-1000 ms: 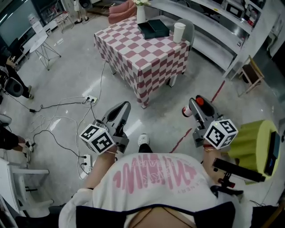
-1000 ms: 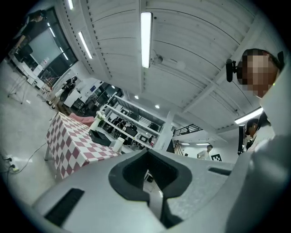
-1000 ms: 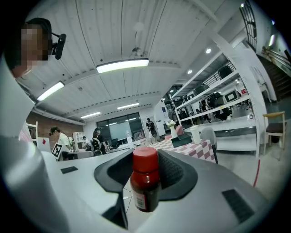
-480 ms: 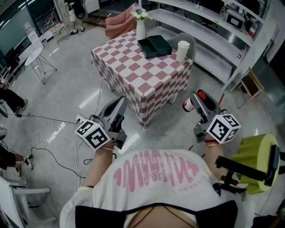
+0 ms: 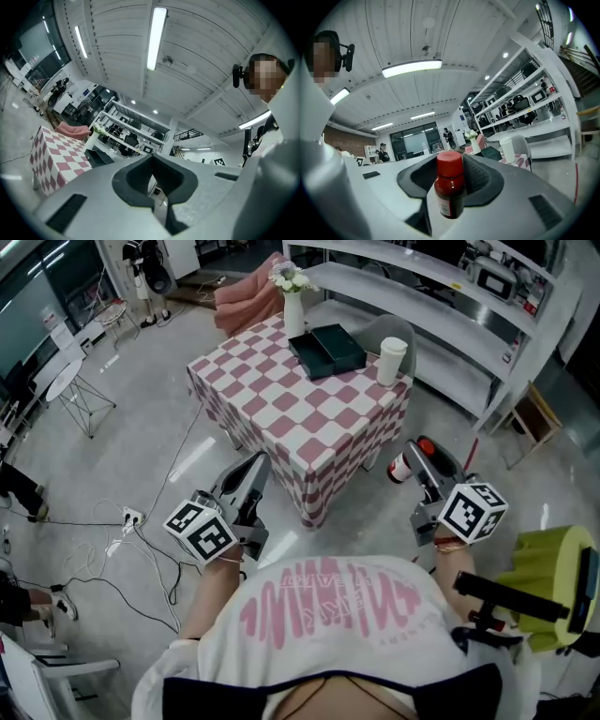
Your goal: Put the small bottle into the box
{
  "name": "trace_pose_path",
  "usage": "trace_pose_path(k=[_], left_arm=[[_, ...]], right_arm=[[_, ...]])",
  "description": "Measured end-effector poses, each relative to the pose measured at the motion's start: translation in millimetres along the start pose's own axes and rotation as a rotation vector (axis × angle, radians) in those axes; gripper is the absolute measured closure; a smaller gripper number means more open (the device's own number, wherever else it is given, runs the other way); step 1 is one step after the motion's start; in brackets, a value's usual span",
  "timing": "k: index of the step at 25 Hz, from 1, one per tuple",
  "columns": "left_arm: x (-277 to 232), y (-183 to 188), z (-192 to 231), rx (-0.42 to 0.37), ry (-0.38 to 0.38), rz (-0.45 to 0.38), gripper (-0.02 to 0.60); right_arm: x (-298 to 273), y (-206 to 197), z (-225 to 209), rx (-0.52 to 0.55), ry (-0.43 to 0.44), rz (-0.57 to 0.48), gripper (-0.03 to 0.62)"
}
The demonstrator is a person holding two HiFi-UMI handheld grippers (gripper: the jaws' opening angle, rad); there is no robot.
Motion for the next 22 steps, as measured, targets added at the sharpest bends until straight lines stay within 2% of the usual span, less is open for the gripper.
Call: trace_pose_path(k=[4, 6, 11, 15, 22], left_arm=[[-9, -15, 22, 0.088, 0.010, 0.026, 0.574], [-21, -21, 29, 0.107, 0.005, 0.049, 0.574], [-44, -26, 45, 0.103, 0.034, 0.077, 0.574], [-56, -26, 63, 0.108, 0.081, 0.072, 0.574], [-98, -11, 90, 0.071, 0.089, 0.036, 0.574]], right_arm=[[-11, -14, -10, -0.028, -0.016, 0.039, 0.439], [-15, -20, -18, -0.039, -0.026, 0.057, 0.439], [-40, -31, -38, -0.068, -0.037, 0.109, 0.439], [-67, -30, -46, -0.046, 0.014, 0.124, 0.439], [-138, -28, -89, -0.071, 0.120, 0.116, 0.439]])
Point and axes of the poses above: the fingertips, and each gripper's own axes: x backward along the fingers, z to its left, y out of its top, the point moved 9 cm from there along x, backward along the fingers, and after that the axes turned 9 degrees about x, right-handed, at the moved point
